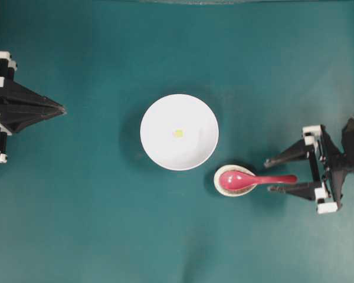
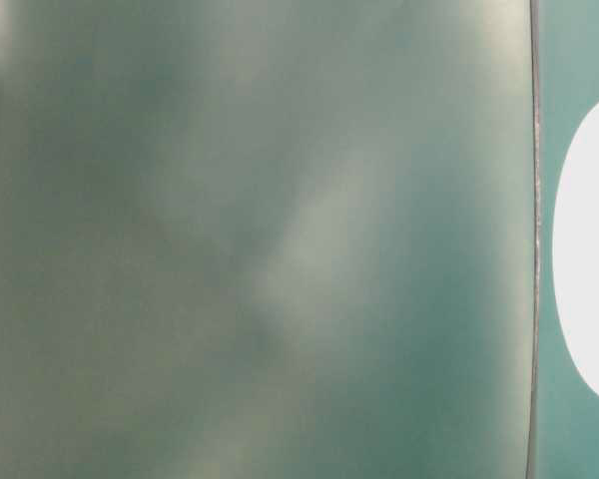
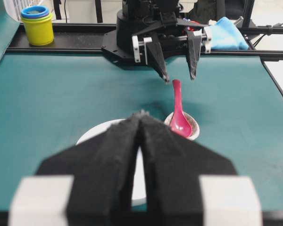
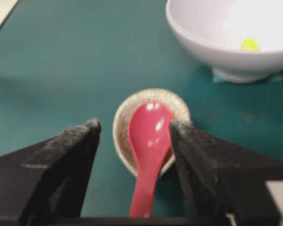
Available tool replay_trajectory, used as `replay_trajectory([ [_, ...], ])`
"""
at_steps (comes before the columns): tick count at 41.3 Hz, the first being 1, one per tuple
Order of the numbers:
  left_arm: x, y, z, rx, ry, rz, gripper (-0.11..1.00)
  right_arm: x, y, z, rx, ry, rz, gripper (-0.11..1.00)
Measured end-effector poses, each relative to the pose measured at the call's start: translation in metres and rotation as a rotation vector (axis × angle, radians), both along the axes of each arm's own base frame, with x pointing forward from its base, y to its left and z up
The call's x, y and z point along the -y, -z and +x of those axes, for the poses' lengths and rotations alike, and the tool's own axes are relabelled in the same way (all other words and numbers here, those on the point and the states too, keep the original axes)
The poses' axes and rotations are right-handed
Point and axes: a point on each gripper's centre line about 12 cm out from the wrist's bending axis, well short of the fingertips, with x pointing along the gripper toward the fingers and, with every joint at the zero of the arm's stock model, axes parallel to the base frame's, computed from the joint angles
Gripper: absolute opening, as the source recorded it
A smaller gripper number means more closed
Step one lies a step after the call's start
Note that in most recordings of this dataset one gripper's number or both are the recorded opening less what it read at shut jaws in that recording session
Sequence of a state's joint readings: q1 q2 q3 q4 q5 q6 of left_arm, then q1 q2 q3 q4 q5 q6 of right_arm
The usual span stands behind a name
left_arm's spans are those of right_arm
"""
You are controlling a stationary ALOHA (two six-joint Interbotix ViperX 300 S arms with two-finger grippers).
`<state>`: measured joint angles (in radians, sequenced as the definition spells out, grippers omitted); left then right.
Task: Scoop the yellow hexagonal prism block from the bowl with a spoon using the right arm.
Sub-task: 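Close the right gripper on the pink spoon handle and lift it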
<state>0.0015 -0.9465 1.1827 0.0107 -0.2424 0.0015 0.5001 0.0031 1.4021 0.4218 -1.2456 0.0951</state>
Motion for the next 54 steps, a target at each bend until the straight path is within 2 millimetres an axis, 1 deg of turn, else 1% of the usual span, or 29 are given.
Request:
replay_trajectory([
  [10, 0.000, 0.002, 0.001, -0.006, 0.000, -0.002, 0.02, -0.007, 0.027, 0.004, -0.057, 0.000, -0.031, 0.63],
  [15, 0.000, 0.001, 0.001, -0.006, 0.000, 0.000, 0.02, -0.010, 0.037, 0.009, -0.081, 0.001, -0.047, 0.63],
  [23, 0.000, 0.001, 0.001, -0.006, 0.000, 0.000, 0.02, -0.009, 0.040, 0.009, -0.093, 0.009, -0.052, 0.63],
  [33, 0.000, 0.001, 0.001, -0.006, 0.000, 0.000, 0.02, -0.003, 0.042, 0.008, -0.116, 0.053, -0.053, 0.63],
  [48, 0.000, 0.003, 0.001, -0.018, 0.000, 0.000, 0.02, -0.004, 0.045, 0.009, -0.137, 0.060, -0.050, 0.63],
  [54, 0.000, 0.004, 0.001, -0.023, 0.000, 0.000, 0.02, -0.004, 0.045, 0.009, -0.138, 0.060, -0.051, 0.60],
])
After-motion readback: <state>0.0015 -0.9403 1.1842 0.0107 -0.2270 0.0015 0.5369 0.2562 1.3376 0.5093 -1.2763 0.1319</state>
